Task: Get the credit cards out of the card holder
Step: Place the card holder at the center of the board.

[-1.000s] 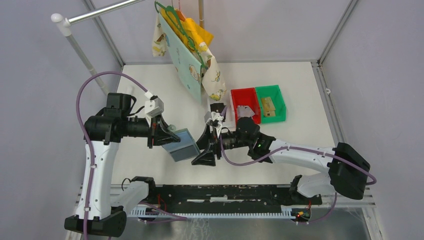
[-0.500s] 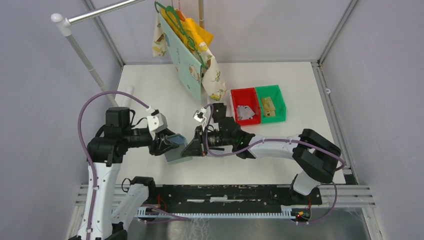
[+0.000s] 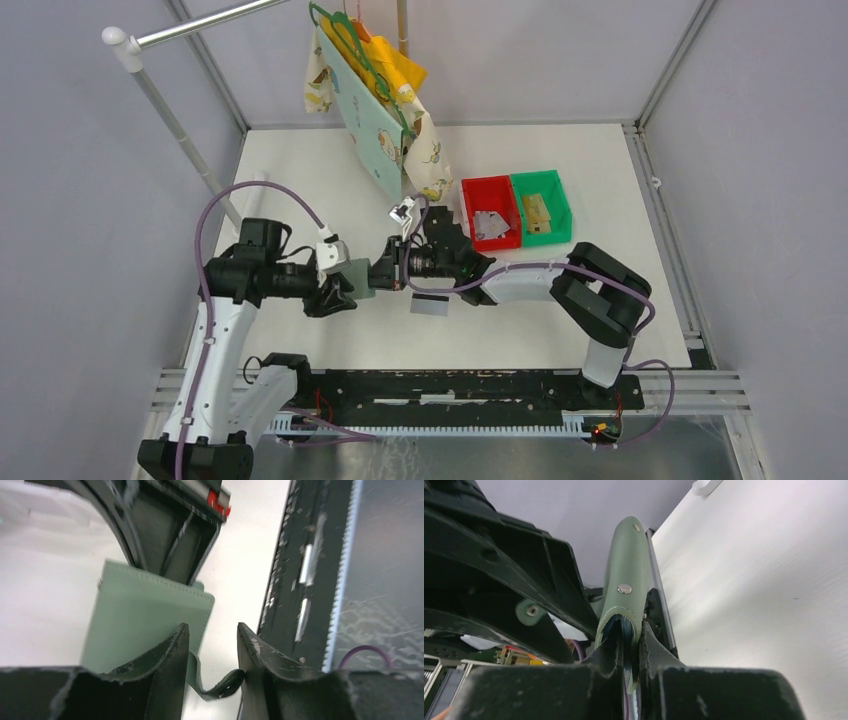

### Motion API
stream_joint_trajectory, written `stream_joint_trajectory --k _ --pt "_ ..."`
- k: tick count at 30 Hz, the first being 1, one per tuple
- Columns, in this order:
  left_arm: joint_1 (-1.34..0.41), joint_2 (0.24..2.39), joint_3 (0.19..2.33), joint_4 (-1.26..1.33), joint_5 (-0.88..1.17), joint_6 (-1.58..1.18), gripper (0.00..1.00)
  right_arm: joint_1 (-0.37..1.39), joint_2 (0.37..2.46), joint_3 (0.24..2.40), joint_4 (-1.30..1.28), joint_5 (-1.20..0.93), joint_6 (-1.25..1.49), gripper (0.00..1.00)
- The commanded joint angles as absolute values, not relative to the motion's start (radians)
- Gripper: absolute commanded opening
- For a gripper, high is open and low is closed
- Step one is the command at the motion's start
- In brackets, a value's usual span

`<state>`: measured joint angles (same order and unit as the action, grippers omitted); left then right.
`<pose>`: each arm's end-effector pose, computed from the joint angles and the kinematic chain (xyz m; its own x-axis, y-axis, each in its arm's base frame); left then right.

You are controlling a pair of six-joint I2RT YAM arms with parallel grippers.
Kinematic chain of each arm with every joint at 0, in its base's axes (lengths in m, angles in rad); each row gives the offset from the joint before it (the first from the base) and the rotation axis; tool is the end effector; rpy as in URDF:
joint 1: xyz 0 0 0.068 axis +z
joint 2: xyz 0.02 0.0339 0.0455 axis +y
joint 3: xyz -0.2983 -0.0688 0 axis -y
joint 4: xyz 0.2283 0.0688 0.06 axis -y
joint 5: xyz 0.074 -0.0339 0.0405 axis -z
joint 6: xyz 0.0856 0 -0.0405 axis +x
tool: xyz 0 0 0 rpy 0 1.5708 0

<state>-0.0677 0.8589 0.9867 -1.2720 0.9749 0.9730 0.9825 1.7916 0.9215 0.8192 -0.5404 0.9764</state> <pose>0.0894 -0.0771 0.3169 -0.1974 0.4784 -0.8557 0.9644 0.2512 -0.0821 0.1996 0.3785 0.2612 -0.8430 0.0164 -0.5376 -0.5358 0.0622 0.8421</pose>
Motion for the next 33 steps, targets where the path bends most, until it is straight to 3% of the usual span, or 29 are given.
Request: stream_joint_trajectory --k 1,4,9,17,26,28,33 --pt "-0.068 0.844 0.89 -1.138 0.819 1.028 0.46 0.962 1.819 0.968 0.966 -0.512 0.988 0.08" --pt "-0.069 0.863 0.794 -1.066 0.741 1.08 0.45 0.963 1.845 0.951 0.941 -0.483 0.95 0.19" --pt "-0.069 0.939 0.79 -0.954 0.675 0.972 0.31 0.963 1.855 0.929 0.743 -0.362 0.749 0.35" --pt "-0.065 0.982 0.862 -0.881 0.585 0.83 0.33 0.963 1.776 0.885 0.526 -0.152 0.582 0.7" --pt "-0.066 0.996 0.845 -0.857 0.669 0.736 0.33 0.959 1.476 0.813 0.346 0.015 0.429 0.94" --pt "-0.063 1.009 0.86 -0.815 0.629 0.673 0.37 0.952 1.372 0.79 0.292 0.093 0.373 0.98" --pt "-0.03 1.037 0.853 -0.593 0.447 0.495 0.63 0.867 1.112 0.663 0.16 0.431 0.266 0.98"
